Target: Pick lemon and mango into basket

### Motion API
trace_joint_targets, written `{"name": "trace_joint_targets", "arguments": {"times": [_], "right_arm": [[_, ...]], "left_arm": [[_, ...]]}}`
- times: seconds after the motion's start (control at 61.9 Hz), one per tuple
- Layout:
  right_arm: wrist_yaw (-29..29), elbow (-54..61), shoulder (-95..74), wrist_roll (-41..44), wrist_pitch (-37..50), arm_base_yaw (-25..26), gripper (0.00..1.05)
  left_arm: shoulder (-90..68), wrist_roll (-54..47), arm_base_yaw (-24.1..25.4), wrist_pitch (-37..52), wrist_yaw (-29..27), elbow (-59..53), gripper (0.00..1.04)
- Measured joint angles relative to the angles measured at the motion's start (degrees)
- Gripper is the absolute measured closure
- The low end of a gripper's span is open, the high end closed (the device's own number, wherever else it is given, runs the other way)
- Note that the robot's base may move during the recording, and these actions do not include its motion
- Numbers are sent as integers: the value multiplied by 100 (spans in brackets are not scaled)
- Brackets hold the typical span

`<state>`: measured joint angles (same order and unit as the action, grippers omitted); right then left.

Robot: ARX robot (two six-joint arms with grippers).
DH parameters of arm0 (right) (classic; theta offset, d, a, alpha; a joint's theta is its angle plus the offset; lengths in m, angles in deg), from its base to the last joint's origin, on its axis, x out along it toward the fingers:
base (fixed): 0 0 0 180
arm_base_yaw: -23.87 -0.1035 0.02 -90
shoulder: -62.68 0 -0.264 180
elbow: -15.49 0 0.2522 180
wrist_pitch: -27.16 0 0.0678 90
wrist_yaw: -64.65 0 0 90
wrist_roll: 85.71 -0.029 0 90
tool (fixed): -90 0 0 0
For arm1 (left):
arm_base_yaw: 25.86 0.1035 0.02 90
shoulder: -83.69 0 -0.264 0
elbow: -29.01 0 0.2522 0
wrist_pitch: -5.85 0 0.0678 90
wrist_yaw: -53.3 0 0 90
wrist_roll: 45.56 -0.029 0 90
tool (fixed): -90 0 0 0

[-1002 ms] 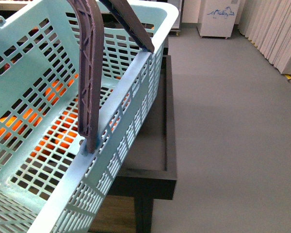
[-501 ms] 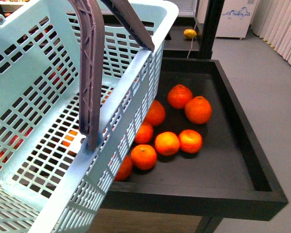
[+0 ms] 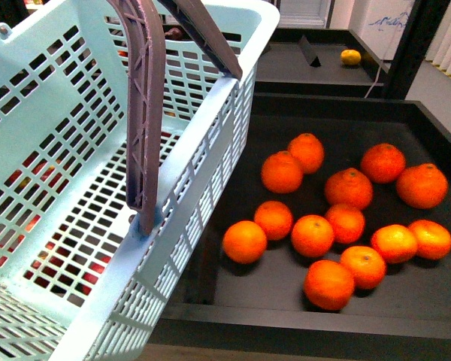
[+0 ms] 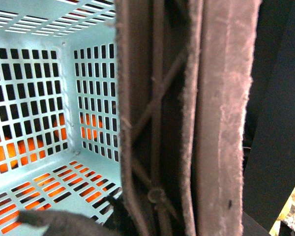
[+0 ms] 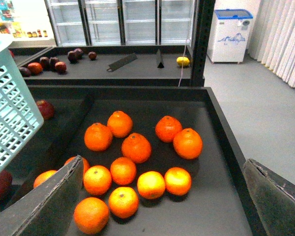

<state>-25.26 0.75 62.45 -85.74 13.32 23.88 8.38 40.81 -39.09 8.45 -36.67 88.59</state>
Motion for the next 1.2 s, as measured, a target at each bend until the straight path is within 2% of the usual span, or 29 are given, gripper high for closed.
{"name": "trace_joint_targets", "arguments": {"times": [1.196], "right_arm": [[-13,0,7,2,-4,0,9]], "left_arm": [[15,-9,2,0,-2,0,90]]}}
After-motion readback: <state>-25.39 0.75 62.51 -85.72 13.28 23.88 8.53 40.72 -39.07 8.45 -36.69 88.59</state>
